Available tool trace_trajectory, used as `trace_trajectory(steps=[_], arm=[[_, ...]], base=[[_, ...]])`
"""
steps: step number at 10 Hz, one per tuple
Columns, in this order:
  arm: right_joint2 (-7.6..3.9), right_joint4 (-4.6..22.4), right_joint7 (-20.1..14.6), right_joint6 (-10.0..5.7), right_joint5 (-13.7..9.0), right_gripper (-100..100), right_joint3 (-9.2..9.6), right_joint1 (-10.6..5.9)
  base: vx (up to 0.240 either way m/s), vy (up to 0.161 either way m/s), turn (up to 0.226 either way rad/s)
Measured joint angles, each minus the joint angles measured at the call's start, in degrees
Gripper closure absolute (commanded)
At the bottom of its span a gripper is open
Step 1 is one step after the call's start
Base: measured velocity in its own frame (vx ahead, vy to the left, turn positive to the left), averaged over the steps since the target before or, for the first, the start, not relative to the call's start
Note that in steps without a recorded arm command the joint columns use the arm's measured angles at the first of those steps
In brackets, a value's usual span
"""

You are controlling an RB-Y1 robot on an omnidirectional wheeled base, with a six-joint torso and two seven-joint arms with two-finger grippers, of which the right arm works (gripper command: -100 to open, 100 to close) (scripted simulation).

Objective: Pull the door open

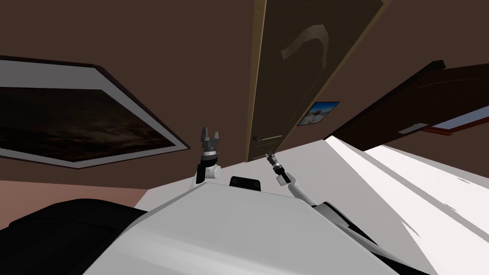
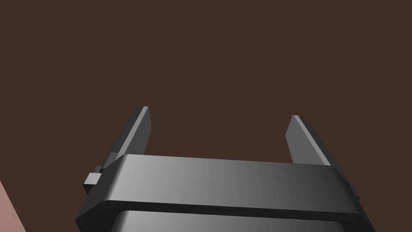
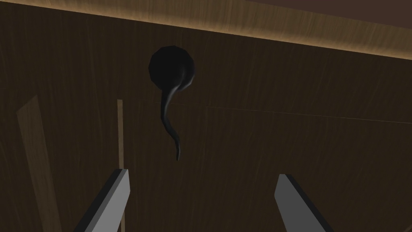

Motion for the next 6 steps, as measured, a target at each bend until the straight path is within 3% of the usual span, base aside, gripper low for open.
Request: trace_trajectory(steps=[6], arm=[[-1.9,6.6,-1.9,-2.18,-0.5,-100,2.13,-2.85]], base=[[0.101,0.071,-0.018]])
